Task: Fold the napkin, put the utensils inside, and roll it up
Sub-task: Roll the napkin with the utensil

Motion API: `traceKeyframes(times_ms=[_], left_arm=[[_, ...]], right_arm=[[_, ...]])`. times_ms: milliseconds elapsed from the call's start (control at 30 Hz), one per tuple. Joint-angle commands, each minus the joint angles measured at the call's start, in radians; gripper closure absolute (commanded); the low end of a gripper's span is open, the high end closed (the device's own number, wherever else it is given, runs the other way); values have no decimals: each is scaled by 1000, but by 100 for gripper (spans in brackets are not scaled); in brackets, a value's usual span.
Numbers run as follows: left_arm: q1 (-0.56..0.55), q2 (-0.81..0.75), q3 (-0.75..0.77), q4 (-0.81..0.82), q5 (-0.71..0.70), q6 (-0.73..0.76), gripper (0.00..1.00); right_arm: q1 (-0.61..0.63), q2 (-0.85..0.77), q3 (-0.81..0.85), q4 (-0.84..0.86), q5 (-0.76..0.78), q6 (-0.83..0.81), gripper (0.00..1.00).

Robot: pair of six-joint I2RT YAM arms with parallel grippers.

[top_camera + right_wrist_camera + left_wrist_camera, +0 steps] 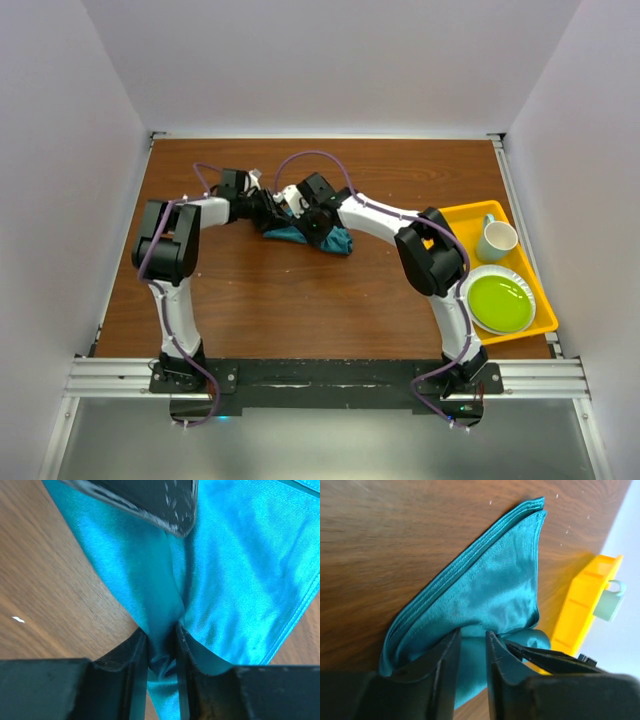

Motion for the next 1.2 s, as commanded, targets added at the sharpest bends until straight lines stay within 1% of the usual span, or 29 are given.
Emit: traceKeyframes(times_ms=[0,33,167,200,267,300,333,367,400,433,500,567,667,833,967,1067,1100,1133,1167], left_arm=[[33,-145,24,-137,-150,140,59],[36,-200,20,-137,-167,140,58],[43,-312,-8,-162,-231,147,54],[43,-329,-16,-168,-240,146,54],[43,-374,-57,-182,-257,125,53],[43,-386,-75,-183,-260,112,50],[44,-401,-92,-194,-260,100,42],[43,-405,-124,-194,-259,71,37],[43,-406,-143,-191,-239,54,35],[43,-411,-163,-185,-224,34,34],[37,-412,-215,-159,-193,-20,31],[26,-411,-233,-162,-197,-53,27],[6,-388,-214,-191,-223,-87,25],[-35,-282,-113,-290,-274,-115,25],[-78,-215,-30,-318,-324,-135,27],[-89,-150,44,-376,-372,-121,32],[-89,-115,67,-425,-389,-107,34],[-92,-100,117,-456,-438,-78,39],[-92,-86,137,-478,-461,-63,42]], right_arm=[[-8,63,4,-70,-136,105,78],[-7,66,16,-79,-155,135,79],[-23,85,35,-110,-273,220,81],[-28,89,35,-109,-335,270,81],[-51,104,35,-97,-398,353,81],[-57,109,30,-86,-455,385,81],[-74,114,18,-54,-498,446,81],[-83,118,6,-28,-530,483,81],[-89,123,-10,1,-593,520,81],[-97,126,-31,29,-624,587,81],[-112,144,-48,103,-697,649,81],[-122,155,-56,147,-731,709,80],[-131,174,-60,186,-759,754,80],[-146,190,-68,229,-790,794,80],[-146,197,-57,227,-794,791,80],[-148,200,-51,235,-801,792,80],[-146,200,-48,238,-801,794,80],[-146,201,-47,241,-802,794,80],[-149,204,-45,244,-804,797,80]])
